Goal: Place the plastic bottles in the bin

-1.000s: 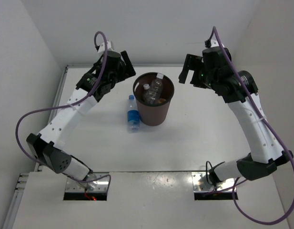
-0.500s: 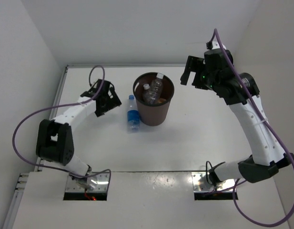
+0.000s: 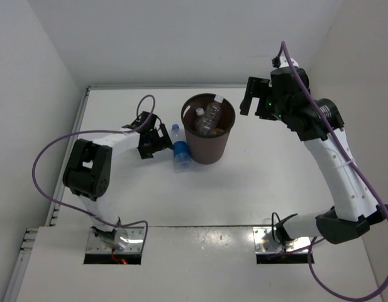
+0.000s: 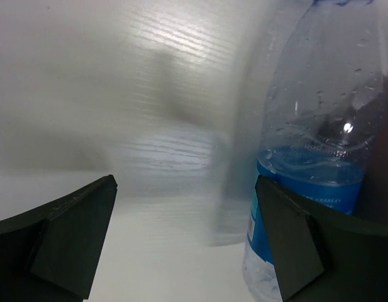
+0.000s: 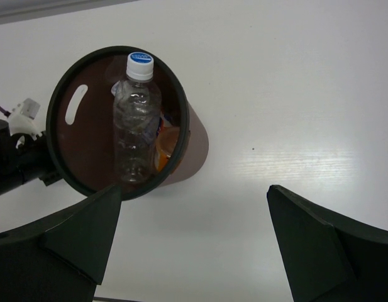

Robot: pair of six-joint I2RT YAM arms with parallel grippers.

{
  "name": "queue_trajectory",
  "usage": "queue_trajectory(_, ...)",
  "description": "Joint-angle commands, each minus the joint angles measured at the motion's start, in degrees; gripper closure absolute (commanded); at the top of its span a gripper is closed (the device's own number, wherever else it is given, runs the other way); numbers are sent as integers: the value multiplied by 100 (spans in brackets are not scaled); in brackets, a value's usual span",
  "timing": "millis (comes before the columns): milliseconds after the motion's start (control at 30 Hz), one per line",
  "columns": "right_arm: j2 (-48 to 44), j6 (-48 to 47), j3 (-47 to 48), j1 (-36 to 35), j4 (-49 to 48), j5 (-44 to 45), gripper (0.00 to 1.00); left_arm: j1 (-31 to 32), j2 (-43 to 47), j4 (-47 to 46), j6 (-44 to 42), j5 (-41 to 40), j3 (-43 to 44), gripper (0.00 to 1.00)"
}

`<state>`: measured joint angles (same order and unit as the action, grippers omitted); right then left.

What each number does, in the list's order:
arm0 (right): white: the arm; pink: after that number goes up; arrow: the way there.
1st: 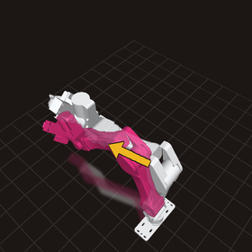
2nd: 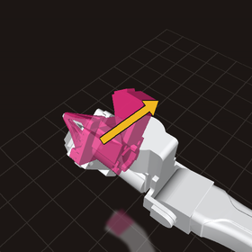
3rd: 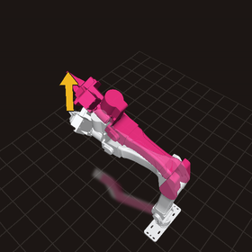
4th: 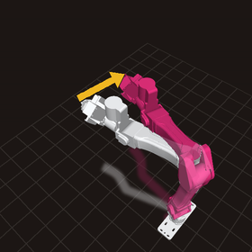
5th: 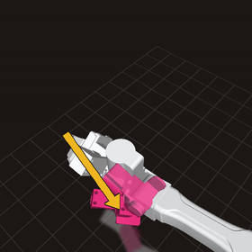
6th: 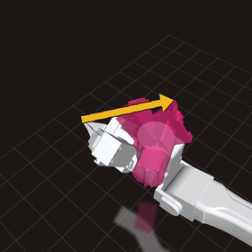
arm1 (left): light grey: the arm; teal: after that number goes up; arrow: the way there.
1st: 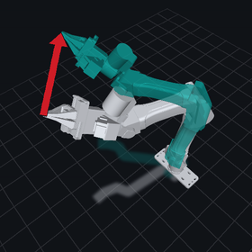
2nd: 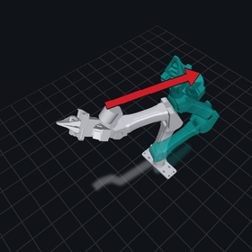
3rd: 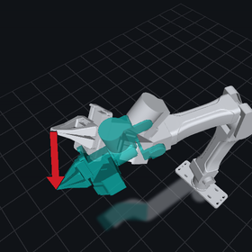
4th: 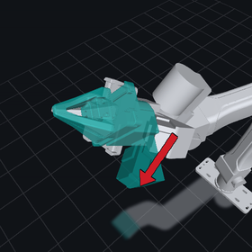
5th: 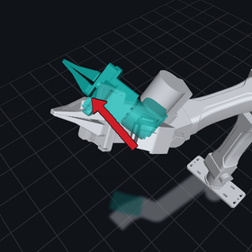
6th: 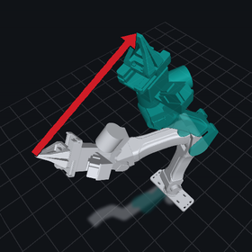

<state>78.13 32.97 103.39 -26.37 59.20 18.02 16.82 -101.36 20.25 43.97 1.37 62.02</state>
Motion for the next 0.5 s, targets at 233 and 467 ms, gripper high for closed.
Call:
queue_trajectory(233, -78, -212, -188, 71, -242, 79, 0, 6, 688, -653, 279, 206, 205, 0)
queue_trajectory(467, -26, -274, -240, 71, -242, 26, 0, 365, 337, -943, 332, 539, 39, 0)
